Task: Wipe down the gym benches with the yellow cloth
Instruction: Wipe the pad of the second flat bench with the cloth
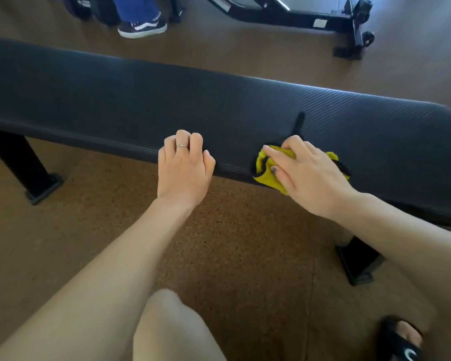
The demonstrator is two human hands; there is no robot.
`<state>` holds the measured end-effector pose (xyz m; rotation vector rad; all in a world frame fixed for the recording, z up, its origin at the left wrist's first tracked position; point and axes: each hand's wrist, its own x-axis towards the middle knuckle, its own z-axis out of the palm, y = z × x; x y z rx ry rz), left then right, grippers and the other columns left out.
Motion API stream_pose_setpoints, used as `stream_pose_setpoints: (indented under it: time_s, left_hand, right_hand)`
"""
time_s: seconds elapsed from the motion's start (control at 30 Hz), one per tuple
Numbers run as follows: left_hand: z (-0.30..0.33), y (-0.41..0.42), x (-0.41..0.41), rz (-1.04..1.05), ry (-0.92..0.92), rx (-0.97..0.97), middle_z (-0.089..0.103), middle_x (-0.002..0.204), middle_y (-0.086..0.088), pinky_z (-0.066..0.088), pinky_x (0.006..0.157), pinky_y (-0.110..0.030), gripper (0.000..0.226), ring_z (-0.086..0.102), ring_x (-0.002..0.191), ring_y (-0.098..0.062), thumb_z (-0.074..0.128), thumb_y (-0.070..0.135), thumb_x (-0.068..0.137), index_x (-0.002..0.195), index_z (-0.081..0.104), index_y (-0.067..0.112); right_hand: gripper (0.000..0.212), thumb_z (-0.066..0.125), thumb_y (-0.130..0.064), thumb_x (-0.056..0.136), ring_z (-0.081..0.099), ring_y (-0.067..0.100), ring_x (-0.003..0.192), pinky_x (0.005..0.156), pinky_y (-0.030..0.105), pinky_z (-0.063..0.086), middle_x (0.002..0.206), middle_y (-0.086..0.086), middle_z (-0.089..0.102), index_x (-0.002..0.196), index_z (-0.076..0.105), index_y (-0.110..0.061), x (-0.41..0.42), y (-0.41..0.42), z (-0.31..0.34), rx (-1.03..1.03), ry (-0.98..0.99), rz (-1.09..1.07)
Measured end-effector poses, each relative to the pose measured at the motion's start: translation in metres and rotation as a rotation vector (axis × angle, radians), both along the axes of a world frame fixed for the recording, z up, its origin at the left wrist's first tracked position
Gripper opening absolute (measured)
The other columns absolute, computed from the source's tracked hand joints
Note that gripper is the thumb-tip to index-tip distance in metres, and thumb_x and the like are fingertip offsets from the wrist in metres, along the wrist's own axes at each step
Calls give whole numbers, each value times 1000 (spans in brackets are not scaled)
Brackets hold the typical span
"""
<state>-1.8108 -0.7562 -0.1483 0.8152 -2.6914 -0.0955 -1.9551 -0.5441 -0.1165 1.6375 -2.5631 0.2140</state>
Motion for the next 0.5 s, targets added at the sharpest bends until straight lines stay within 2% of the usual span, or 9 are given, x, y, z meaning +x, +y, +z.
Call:
stream_pose_setpoints:
  time_s: [0.17, 0.33, 0.43, 0.5]
  left_hand:
    - [-1, 0, -4, 37, 31, 25, 52, 120, -17, 43, 89, -48, 37, 48, 106, -38, 30, 33, 98, 112, 51, 6]
    - [-4, -2, -6, 53, 32, 19, 53, 116, -16, 42, 85, -48, 34, 49, 102, -38, 35, 33, 96, 110, 51, 6]
    - [-4, -4, -6, 55, 34, -23, 53, 113, -15, 42, 80, -47, 31, 49, 98, -36, 39, 34, 98, 108, 51, 8]
    - [-5, -5, -5, 48, 43, -15, 52, 112, -13, 42, 80, -46, 29, 48, 98, -35, 38, 34, 98, 108, 50, 9]
  right_hand:
    - [54, 29, -40, 105, 51, 26, 95, 85, 47, 49, 116, 6, 44, 151, 43, -16, -7, 18, 6, 82, 26, 58]
    - [52, 31, -36, 104, 53, 31, 91, 81, 47, 49, 116, 12, 51, 145, 51, -11, -9, -63, -7, -20, 45, 137]
    - [45, 39, -33, 106, 54, 30, 98, 85, 46, 45, 124, 11, 50, 146, 51, -15, -6, -121, -7, -35, 22, 75]
    - [45, 40, -32, 106, 54, 29, 101, 86, 44, 43, 128, 11, 49, 146, 50, -17, -4, -132, -5, -42, 20, 42]
